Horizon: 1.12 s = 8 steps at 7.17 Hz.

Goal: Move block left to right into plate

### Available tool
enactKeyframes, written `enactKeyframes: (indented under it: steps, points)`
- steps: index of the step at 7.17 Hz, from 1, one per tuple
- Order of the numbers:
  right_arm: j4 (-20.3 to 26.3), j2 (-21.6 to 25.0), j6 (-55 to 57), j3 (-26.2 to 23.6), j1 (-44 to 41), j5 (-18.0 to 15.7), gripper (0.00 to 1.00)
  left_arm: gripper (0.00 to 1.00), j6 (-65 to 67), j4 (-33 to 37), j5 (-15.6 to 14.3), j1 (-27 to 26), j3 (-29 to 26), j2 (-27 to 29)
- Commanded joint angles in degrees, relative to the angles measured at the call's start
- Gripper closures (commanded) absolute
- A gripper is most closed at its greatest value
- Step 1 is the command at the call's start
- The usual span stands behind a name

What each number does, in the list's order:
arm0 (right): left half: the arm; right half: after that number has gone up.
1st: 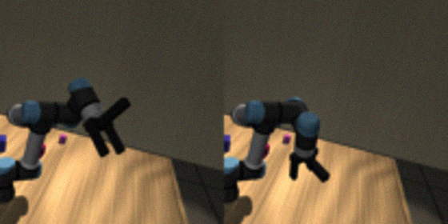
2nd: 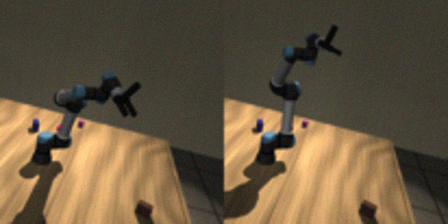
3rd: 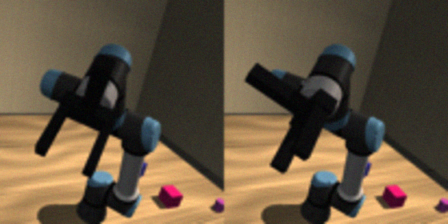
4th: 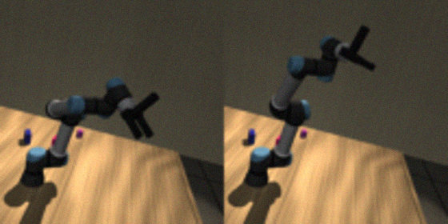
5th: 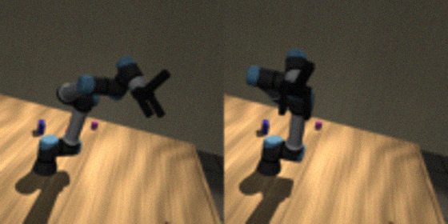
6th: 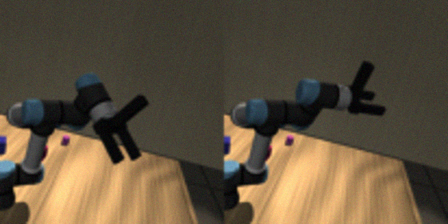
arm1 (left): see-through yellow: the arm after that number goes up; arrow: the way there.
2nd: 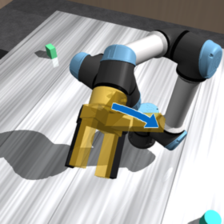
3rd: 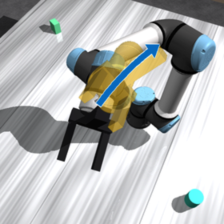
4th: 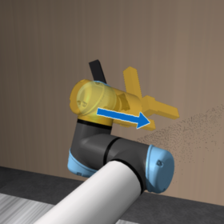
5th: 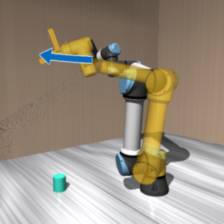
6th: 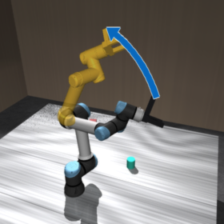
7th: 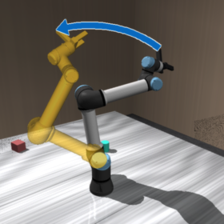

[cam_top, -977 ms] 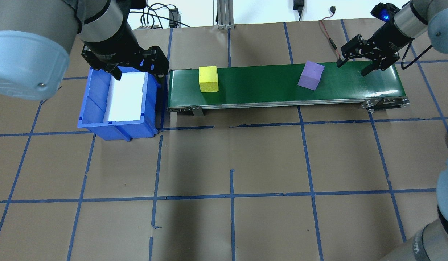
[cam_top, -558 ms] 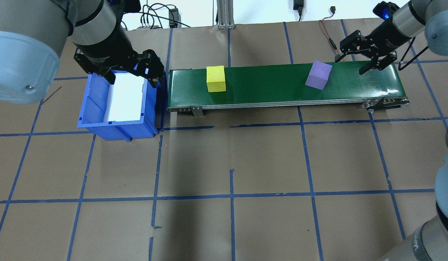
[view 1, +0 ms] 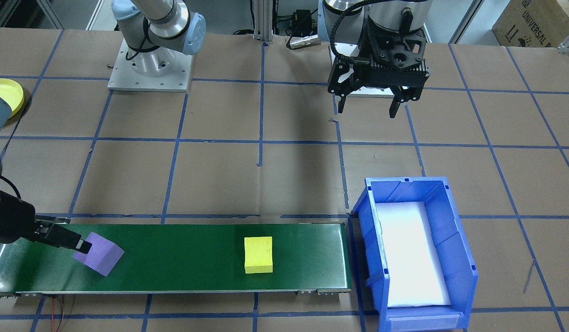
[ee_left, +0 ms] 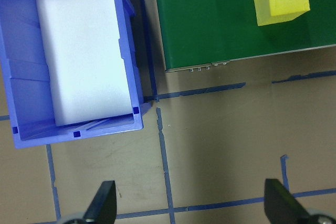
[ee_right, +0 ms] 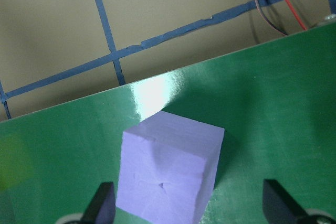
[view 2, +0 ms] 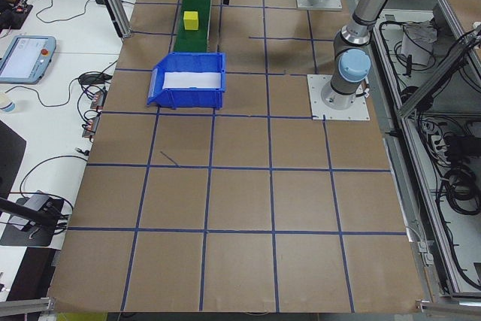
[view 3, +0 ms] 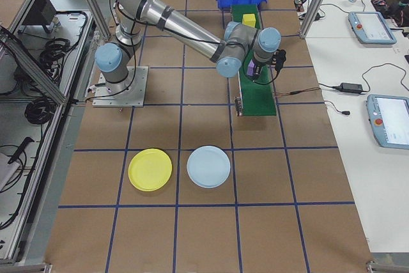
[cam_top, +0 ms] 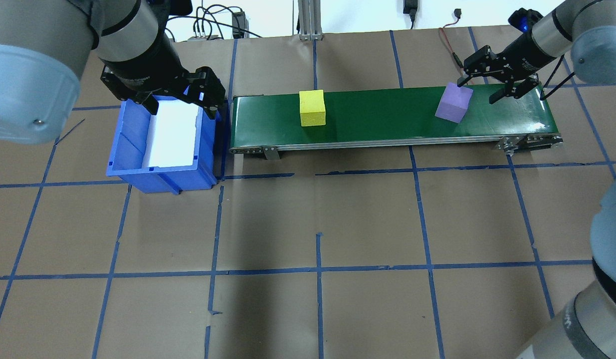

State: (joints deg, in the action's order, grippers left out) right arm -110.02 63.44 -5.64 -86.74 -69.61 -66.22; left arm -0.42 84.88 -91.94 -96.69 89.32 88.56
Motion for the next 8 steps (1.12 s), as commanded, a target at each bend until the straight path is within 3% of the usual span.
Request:
enactKeyframes:
  steps: [1, 5, 7, 8]
  points:
    - [-1.59, -0.68, 0.10, -0.01, 0.00, 0.04, 0.00, 0.00, 0.07, -0.15, 0.01, 0.54, -0.11, -0.06]
    - [-4.85, -2.78, -3.48, -0.80, -0.09, -1.19, 0.00, 0.00, -0.02, -0.07, 1.24, 1.33, -0.12, -0.06]
    - [-4.85, -3.14, -5.25, -0.98, 0.00, -6.35, 0.00, 0.00, -0.02, -0.07, 1.06, 1.42, -0.12, -0.06]
    - [-4.76, -2.54, -6.13, -0.98, 0.00, -8.64, 0.42, 0.00, -0.02, -0.07, 1.06, 1.42, -0.12, -0.06]
